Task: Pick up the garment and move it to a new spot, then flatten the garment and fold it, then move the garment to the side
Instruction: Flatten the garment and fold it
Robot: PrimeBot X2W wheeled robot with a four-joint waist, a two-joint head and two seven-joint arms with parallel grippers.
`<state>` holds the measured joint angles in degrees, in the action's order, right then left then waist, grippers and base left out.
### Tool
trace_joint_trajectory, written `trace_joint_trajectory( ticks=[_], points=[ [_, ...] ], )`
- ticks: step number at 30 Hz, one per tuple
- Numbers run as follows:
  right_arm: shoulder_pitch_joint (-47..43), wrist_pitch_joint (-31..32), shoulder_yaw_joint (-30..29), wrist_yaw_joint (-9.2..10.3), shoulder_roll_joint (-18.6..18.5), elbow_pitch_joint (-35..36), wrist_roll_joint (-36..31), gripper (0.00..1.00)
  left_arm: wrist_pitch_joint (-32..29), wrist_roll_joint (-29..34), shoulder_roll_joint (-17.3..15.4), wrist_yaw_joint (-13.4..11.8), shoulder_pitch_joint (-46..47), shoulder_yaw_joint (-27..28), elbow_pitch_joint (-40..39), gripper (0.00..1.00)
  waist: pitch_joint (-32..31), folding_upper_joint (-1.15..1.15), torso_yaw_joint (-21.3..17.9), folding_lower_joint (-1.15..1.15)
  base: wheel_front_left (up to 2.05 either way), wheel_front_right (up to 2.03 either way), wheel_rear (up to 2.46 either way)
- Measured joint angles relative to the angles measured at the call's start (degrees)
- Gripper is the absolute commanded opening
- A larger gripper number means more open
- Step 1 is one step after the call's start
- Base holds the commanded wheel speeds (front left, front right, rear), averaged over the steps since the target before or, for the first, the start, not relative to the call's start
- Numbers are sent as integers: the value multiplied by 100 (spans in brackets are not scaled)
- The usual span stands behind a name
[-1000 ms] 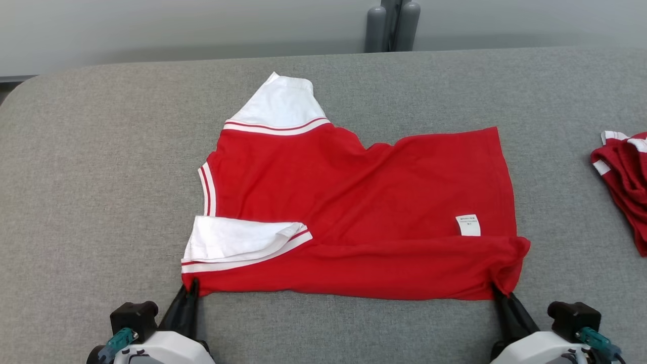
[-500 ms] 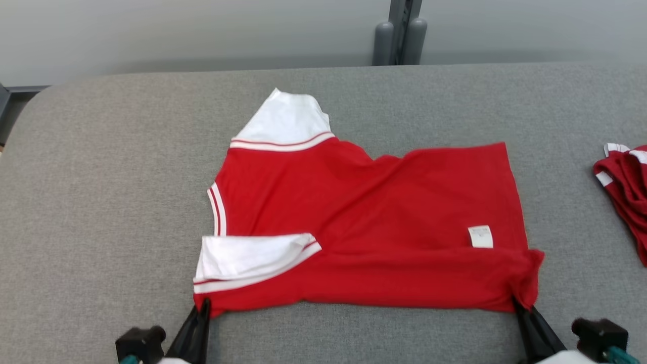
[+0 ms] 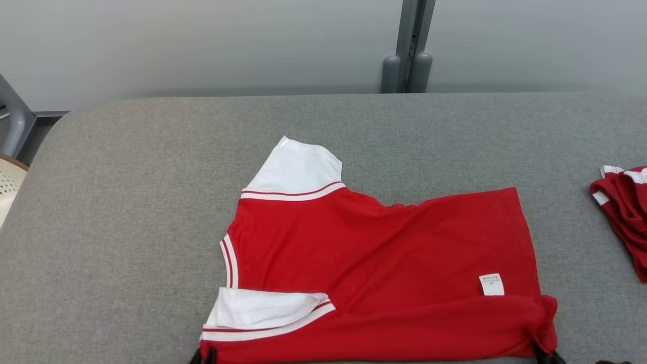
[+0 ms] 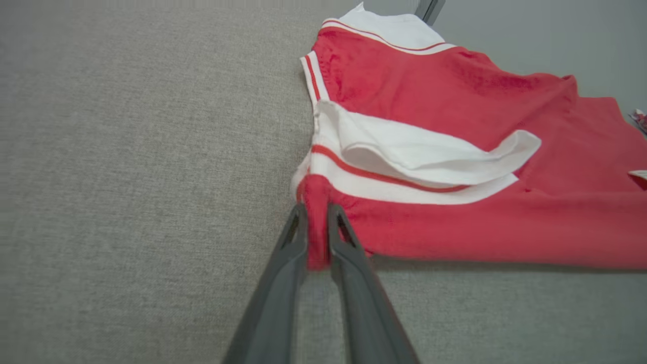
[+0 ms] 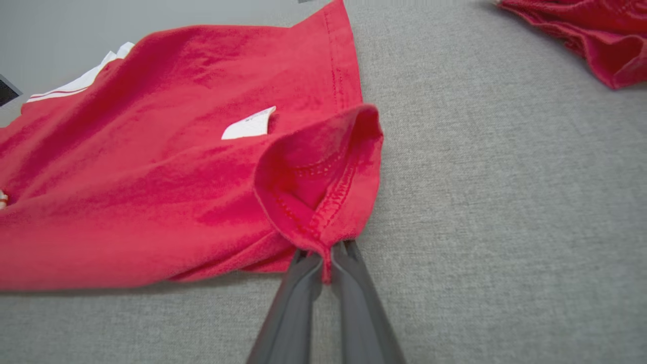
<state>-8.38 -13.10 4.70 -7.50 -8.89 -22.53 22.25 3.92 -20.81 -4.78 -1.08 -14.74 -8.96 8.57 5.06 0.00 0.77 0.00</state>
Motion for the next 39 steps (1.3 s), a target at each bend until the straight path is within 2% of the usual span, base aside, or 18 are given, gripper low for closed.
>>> trace_joint_trajectory(
  ticks=[1,5,11,17,32,36,39],
  points=[
    [1,-1,-16,0,7,40,-1,100,15,-8,-10,0,14,12,-3,100,-9,0,-2,0,0,0,0],
    [51,-49,-81,1,16,428,-111,100,244,49,-38,-127,154,97,-112,100,-66,0,-43,0,0,0,0],
    [128,-103,-330,1,63,1450,-505,100,797,377,-182,-338,427,240,-411,100,-203,0,-143,0,0,0,0],
    [220,132,-426,1,166,2181,-876,100,862,568,-308,-465,687,270,-598,100,-281,0,-150,0,0,0,0],
    [202,316,-483,1,316,2452,-955,100,668,688,-422,-599,786,192,-632,100,-173,0,-101,0,0,0,0],
    [260,326,-523,1,323,2519,-953,100,613,654,-422,-492,986,109,-701,100,-57,0,-83,0,0,0,0],
    [413,336,-534,1,327,2568,-942,100,569,665,-454,-364,1518,14,-728,100,115,0,-77,0,0,0,0]
  ],
)
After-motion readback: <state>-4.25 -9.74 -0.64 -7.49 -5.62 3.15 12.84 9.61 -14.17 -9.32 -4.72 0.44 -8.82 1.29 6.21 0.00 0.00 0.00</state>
